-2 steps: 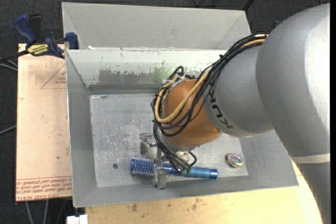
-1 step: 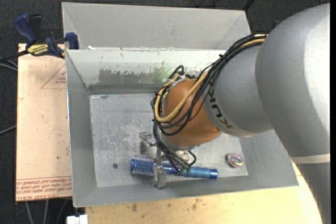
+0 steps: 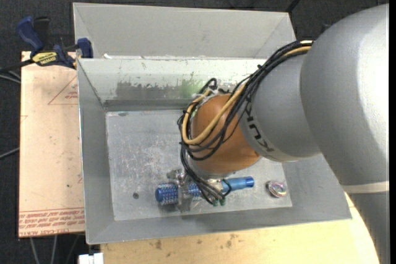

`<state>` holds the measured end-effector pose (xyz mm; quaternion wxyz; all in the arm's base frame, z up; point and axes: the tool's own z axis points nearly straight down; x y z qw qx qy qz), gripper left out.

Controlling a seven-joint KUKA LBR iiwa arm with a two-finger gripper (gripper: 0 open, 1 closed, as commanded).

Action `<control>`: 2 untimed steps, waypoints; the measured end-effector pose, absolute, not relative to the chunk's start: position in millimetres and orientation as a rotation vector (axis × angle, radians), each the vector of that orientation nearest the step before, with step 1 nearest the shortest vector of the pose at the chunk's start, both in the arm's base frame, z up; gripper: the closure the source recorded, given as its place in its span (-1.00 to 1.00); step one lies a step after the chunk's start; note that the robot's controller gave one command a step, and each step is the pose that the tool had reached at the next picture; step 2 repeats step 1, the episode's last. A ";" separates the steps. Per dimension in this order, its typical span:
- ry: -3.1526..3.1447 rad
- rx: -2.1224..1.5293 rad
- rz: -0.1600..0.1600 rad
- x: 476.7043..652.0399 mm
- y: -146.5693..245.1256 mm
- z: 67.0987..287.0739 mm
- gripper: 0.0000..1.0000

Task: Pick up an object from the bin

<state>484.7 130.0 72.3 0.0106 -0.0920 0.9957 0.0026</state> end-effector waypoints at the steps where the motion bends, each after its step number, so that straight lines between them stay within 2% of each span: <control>1: 3.121 -0.288 0.003 486.2 130.9 181.8 1.00; 2: 3.121 -0.288 0.003 486.2 130.9 181.8 1.00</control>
Offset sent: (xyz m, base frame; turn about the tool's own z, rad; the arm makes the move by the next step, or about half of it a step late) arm -0.0002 -0.0001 0.1063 0.0000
